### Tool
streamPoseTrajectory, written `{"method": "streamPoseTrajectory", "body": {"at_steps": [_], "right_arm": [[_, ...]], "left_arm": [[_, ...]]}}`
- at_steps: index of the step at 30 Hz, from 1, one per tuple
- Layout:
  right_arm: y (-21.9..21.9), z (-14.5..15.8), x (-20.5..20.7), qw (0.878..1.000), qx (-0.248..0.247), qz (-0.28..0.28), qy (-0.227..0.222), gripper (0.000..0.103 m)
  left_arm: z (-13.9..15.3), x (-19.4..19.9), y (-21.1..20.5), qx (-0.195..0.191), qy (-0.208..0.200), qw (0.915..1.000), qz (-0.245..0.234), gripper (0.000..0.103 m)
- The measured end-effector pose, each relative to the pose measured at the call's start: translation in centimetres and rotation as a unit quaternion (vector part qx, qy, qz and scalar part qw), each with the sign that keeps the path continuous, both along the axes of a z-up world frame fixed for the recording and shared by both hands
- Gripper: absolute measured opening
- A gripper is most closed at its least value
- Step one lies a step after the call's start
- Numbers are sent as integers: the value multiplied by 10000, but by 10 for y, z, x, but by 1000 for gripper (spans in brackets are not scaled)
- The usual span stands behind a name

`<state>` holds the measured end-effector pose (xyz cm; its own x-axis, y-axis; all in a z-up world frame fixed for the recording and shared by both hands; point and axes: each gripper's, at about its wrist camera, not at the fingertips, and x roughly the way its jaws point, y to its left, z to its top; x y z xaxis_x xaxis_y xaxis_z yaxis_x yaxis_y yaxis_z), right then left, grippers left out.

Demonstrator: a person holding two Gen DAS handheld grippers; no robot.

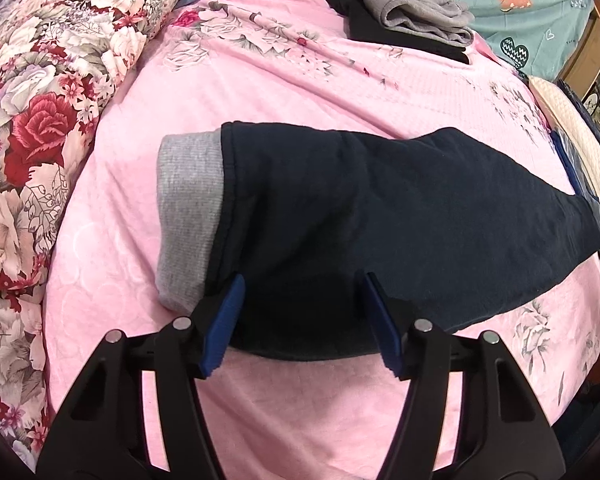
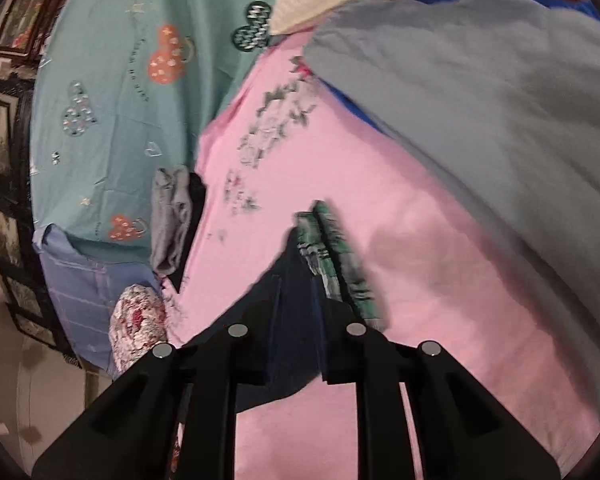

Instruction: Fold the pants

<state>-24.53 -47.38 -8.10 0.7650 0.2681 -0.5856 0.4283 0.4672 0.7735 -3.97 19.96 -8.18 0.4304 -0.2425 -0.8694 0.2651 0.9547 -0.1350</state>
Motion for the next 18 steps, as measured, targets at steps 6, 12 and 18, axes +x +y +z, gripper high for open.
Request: {"method": "streamPoseTrajectory", "body": {"at_steps": [6, 12, 18], "right_arm": [[7, 23, 6, 9952, -917, 332, 88, 24], [49, 47, 51, 9880, -804, 1172, -600, 52], [28, -15, 73, 9936, -373, 986, 400, 22]], "left_arm": [[3, -5, -3, 194, -34, 9998, 41, 63], [21, -21, -6, 313, -445, 9984, 129, 74], [-5, -19, 25, 103, -19, 9978, 659, 81]]}}
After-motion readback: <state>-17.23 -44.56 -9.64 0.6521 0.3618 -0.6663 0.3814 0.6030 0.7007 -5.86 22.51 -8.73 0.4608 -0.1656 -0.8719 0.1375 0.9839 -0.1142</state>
